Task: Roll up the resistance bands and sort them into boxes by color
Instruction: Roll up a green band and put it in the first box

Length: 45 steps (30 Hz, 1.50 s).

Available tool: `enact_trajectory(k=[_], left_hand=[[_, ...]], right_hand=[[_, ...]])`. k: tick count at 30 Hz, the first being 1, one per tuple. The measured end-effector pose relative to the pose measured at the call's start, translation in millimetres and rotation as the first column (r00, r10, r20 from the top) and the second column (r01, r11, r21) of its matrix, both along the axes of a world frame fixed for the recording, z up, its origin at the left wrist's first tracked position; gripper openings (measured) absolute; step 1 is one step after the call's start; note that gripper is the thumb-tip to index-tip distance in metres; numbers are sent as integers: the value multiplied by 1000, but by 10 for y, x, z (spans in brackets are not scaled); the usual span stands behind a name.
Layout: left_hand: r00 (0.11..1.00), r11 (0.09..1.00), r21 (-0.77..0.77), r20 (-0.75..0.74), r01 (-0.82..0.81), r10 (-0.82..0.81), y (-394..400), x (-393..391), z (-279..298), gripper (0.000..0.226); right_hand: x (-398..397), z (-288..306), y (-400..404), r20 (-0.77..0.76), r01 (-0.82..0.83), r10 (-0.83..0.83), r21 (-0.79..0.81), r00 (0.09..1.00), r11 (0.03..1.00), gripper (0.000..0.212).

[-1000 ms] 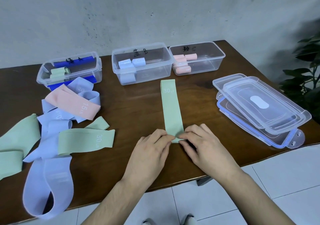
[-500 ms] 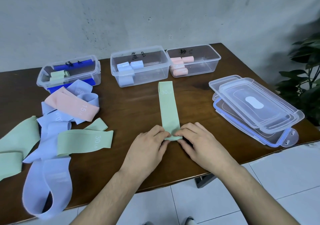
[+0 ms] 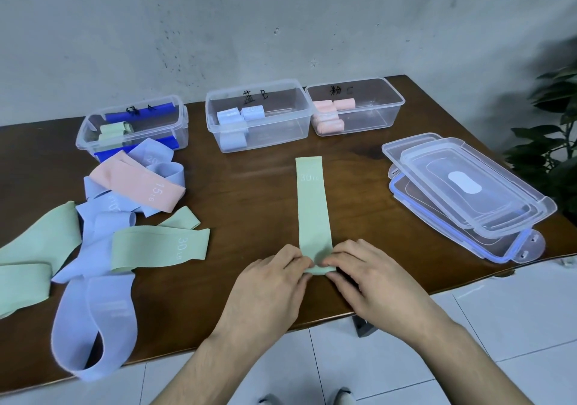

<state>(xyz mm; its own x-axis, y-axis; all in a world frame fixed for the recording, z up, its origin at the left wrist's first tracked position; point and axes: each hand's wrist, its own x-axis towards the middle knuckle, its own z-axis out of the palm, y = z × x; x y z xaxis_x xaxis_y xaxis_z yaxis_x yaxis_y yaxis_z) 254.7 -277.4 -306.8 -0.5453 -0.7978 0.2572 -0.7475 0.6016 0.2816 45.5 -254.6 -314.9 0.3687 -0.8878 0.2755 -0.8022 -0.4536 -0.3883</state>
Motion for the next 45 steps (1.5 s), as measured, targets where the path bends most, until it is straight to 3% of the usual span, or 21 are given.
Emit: enact_trajectory(k=[9,22,26,31,45], left_hand=[[994,992,99,-65,-76,83,-18,-49,-20,16],[983,999,33,-181,-9,15,-66,-3,-68,14],[988,999,47,-154,-21,28,-102,3,-62,17],[991,998,60,-132,-11,19,-135,10,-46,19],[995,997,53,-88,-49,53,-200,-18,-54,21]], right_hand=[[31,2,14,74,46,-45,-14,996,999,25],[-4,26,-98,15,48,-48,27,999,999,24],[20,8,-74,32,69,-69,15,997,998,31],[45,-7,-95,70,87,-88,10,994,996,26],[39,-7,-134,-14,117,-116,52,993,992,36]])
